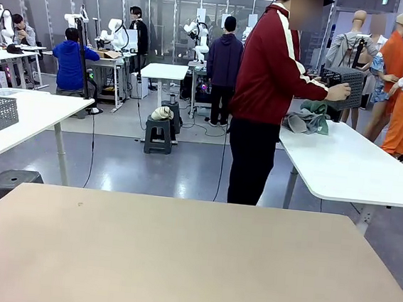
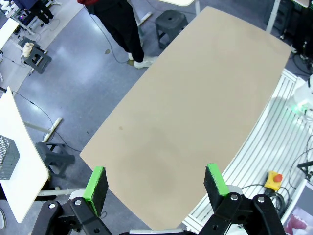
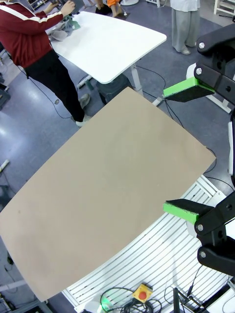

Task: Fold the towels and place them in the basket.
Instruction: When a person lays out a Towel with hook on the table, fold it in half twice.

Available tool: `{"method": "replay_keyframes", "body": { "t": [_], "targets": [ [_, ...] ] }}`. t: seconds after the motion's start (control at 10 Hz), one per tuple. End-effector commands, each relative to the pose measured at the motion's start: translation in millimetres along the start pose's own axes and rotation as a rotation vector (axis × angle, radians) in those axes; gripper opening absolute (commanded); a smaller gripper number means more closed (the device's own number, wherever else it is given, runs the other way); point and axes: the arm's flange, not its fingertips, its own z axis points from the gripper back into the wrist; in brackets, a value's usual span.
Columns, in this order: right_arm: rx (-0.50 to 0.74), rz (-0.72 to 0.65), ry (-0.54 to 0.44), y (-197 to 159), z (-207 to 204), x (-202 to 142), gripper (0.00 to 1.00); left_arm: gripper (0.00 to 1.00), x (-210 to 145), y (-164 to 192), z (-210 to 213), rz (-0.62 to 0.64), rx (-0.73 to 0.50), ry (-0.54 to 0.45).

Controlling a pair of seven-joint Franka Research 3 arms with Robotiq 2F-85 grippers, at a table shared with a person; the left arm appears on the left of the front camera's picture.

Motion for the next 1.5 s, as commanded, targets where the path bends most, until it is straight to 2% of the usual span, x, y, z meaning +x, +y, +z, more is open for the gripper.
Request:
{"method": "replay_keyframes", "body": {
  "t": [0.0, 1.4],
  "targets": [
    [-0.002, 0.001, -0.004, 0.5, 1.6, -1.0, 1.0, 1.0, -1.6, -0.6, 1.0, 0.0, 0.002, -0.005],
    [-0.002, 0.001, -0.004, 0.5, 1.6, -1.0, 1.0, 1.0, -1.6, -0.6, 1.0, 0.0, 0.002, -0.005]
  ]
}}
